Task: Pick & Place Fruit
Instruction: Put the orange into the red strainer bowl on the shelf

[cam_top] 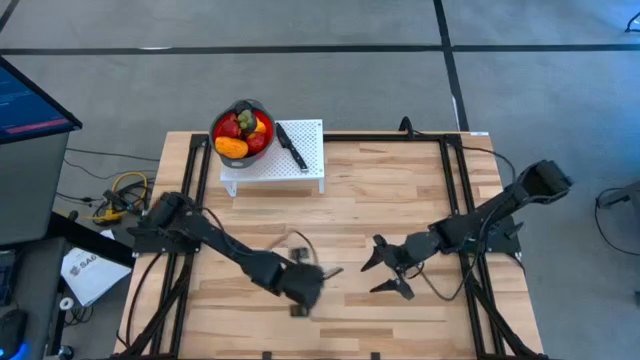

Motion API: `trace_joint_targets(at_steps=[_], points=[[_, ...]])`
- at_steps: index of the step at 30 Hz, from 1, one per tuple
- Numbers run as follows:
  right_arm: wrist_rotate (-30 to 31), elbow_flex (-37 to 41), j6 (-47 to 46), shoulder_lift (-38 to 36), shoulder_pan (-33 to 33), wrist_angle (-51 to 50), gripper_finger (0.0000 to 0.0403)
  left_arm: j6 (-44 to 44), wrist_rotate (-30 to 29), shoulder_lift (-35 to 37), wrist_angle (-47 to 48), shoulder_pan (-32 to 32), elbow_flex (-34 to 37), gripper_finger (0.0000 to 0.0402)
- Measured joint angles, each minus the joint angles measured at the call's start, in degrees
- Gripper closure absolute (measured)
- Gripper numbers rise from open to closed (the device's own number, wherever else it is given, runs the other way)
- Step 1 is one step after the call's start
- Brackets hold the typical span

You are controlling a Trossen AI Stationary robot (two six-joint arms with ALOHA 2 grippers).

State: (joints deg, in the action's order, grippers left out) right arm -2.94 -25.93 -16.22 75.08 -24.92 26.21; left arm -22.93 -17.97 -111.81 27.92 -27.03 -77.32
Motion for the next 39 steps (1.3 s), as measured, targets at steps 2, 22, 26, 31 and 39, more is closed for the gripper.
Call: trace_joint_targets(at_steps=[2,22,26,31,39], points=[[1.7,0.1,-0.3,3.0,-0.5,1.3,0.0111,-3.9,-1.8,3.8,9.4,0.0,0.0,0.0276],[2.9,-0.1,-5.3,26.4,-1.3,33.3,0.0111,19.7,-43.2,36.7,9.0,23.8,-0.1,0.0271],[2.8,-0.1,-6.7,26.5,-1.4,33.2,0.0111,19.7,-43.3,36.7,9.1,29.3,-0.1,0.0273],[2.8,-0.1,-6.8,26.5,-1.4,33.0,0.0111,19.6,-43.2,36.7,10.5,33.0,-0.1,0.0271],[2.8,-0.1,-7.3,26.5,-1.4,33.0,0.0111,9.7,-39.1,36.7,16.6,44.6,-0.1,0.0267]])
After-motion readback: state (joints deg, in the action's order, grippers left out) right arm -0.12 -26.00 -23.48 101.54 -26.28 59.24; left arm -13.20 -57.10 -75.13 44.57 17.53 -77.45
